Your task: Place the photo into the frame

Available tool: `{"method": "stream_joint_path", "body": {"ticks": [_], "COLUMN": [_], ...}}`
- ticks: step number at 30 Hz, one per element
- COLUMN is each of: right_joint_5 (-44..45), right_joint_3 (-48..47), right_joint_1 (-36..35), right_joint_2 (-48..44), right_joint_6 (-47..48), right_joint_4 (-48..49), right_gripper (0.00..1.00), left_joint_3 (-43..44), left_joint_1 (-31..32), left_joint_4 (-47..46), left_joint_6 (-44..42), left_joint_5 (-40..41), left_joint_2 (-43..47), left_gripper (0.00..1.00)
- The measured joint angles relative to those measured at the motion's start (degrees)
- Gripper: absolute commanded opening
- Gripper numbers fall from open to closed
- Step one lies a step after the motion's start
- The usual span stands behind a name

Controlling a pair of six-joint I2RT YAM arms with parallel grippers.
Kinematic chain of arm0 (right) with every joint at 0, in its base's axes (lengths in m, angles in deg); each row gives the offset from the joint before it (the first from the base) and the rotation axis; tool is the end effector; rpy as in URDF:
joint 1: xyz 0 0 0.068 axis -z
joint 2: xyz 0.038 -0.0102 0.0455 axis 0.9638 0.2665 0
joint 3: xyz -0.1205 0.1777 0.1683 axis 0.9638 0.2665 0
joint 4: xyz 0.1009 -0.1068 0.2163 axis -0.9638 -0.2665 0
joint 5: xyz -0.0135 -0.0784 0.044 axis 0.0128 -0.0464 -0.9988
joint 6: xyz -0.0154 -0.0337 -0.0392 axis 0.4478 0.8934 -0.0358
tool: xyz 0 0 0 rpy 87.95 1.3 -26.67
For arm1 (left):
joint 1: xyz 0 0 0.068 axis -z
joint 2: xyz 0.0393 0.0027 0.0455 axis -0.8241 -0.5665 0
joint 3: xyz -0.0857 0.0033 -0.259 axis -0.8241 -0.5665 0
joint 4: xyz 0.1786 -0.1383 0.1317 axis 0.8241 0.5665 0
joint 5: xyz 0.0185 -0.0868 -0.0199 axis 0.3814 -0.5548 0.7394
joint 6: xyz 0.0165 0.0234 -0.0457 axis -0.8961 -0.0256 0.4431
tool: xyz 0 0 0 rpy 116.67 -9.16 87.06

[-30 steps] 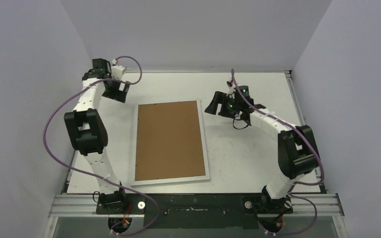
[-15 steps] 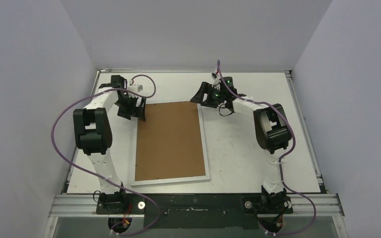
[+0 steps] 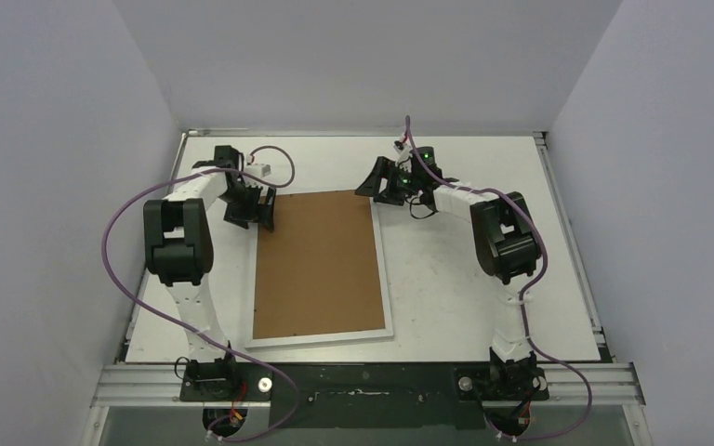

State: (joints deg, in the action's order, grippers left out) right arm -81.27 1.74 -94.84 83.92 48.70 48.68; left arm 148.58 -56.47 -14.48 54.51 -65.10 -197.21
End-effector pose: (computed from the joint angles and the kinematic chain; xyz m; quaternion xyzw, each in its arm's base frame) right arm 0.4379 0.1860 0.1633 -0.0259 0.8469 0.4740 0.2397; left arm 0.4121 -0.0029 0.1661 0.1049 0.9776 -0.1271 0.1310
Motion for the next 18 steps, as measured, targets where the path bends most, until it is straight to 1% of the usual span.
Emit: {"method": "stream_joint_path", "body": {"ticks": [4, 8, 18], "right_joint_5": [-0.44, -1.09, -3.19], "right_joint_3": [0.00, 0.00, 0.28], "right_joint_1": [0.07, 0.07, 0.07], "right_joint_2": [0.02, 0.02, 0.02], "right_joint_6": [0.09, 0.13, 0.15], "right_joint_4": [-0.22, -0.55, -1.09], "right_gripper": [0.77, 0.77, 0.77], "left_joint_3": [-0.04, -0.17, -0.85], "left_joint_1": [0.98, 1.77, 2.05], "left_joint_4": [-0.11, -0.17, -0.79], "left_joint_6": [-0.11, -0.33, -0.35], "left_joint_5": [1.75, 2.89, 2.95], "left_joint_2": [0.35, 0.66, 1.14], "left_gripper": [0.72, 0.69, 0.65]}}
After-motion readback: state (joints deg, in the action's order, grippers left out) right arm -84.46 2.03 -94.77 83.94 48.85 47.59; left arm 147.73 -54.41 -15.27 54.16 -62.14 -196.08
